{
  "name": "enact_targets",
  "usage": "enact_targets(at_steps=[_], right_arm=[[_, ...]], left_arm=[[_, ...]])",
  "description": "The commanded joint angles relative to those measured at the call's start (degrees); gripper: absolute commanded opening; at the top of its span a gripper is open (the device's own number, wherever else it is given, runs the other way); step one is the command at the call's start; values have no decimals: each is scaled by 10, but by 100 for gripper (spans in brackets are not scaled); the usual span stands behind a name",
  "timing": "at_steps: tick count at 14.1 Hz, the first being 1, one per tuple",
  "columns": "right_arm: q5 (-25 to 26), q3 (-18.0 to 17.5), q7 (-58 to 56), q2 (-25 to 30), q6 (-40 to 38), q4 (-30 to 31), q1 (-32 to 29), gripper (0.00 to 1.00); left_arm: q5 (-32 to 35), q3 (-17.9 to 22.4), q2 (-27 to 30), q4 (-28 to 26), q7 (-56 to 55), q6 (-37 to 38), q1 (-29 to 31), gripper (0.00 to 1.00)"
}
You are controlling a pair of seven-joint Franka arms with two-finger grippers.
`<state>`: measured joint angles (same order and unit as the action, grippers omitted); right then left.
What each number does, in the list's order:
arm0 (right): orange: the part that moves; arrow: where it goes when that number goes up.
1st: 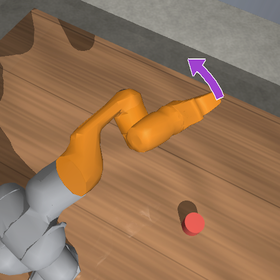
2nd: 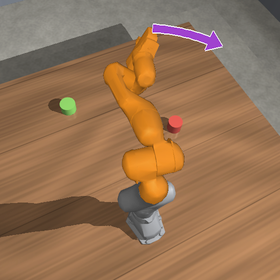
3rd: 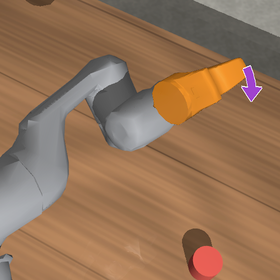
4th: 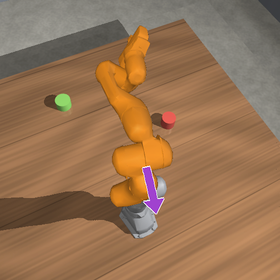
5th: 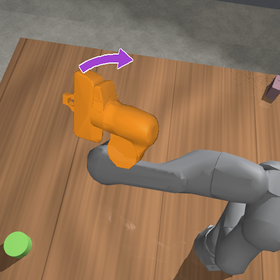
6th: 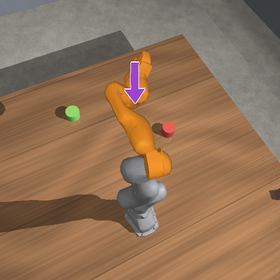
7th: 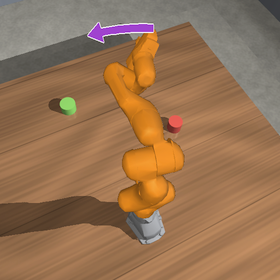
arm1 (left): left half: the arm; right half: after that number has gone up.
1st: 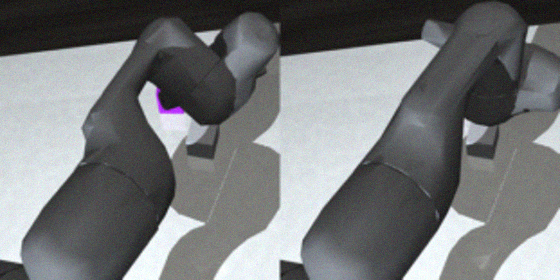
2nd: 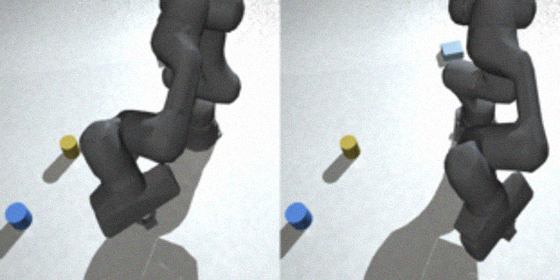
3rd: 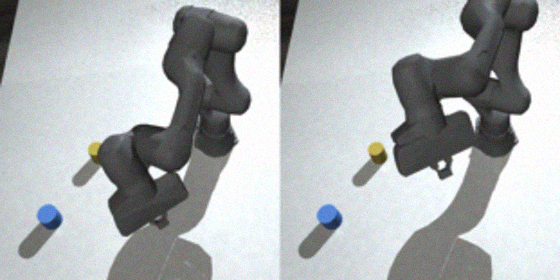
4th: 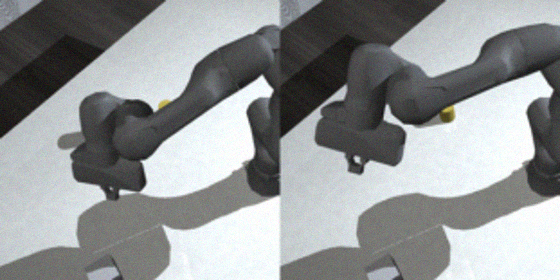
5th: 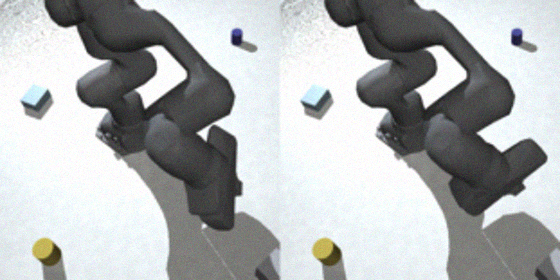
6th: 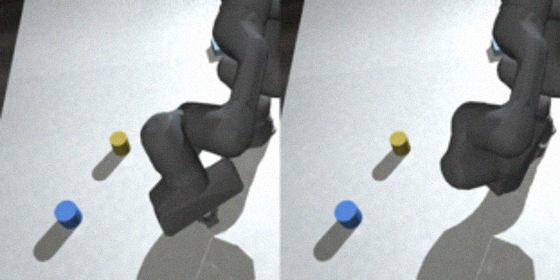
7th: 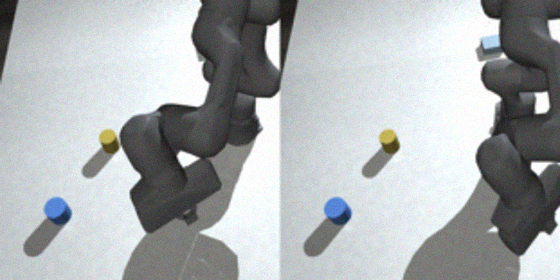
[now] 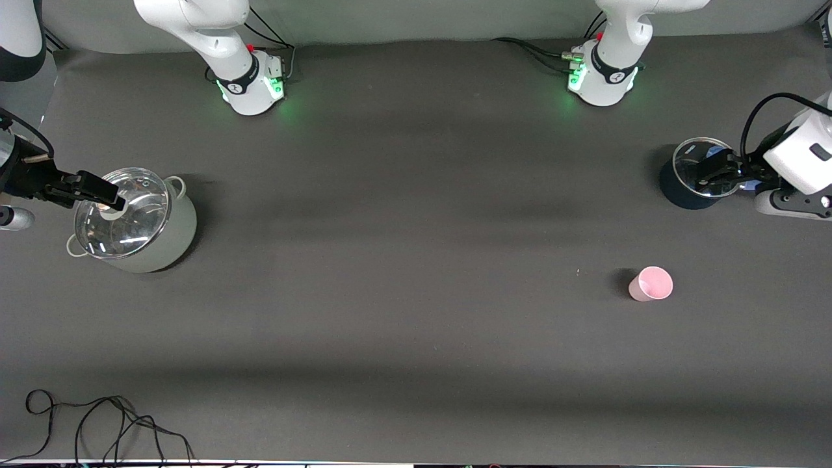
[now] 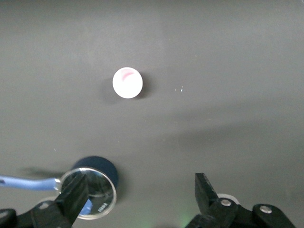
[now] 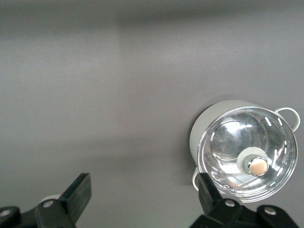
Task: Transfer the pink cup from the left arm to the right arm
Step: 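Raise the left gripper off the saucepan and swing it toward the pink cup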
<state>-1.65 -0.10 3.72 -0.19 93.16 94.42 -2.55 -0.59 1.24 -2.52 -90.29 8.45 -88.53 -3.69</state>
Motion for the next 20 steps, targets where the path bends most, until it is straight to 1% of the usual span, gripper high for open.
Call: enact_targets(at_steps=[1,3,7,8,11,12,13,17,19,20], right_arm=[[-6,2,-4,-7,-6,-14,1,100],[-6,2,-4,-7,-5,-14,1,100],[-6,2,-3,-7,-5,-14,2,100],[-6,2,-3,-7,-5,-14,2,100],[-6,2,-3,-7,-5,-14,2,100],[-6,2,-3,-7,-5,-14,2,100],[-6,2,-3,-7,-5,-14,2,100],[-6,2,-3,-7,-5,-14,1,100],[-6,2,-3,-7,-5,-14,1,100],[-6,2,-4,-7,-5,-14,1,100]], left_arm=[[-1,3,-27,35,120,-15,25,100],[-5,3,-36,35,208,-41,45,100],[-68,3,-66,35,324,-68,99,100],[-89,3,-78,35,360,-72,121,100],[-193,3,-121,35,541,-76,190,100],[-220,3,-142,35,590,-77,205,100],[-241,3,-163,35,643,-77,230,100],[-376,2,-259,27,866,-59,314,100],[-418,2,-293,21,940,-45,336,100],[-426,2,-304,19,969,-45,339,100]])
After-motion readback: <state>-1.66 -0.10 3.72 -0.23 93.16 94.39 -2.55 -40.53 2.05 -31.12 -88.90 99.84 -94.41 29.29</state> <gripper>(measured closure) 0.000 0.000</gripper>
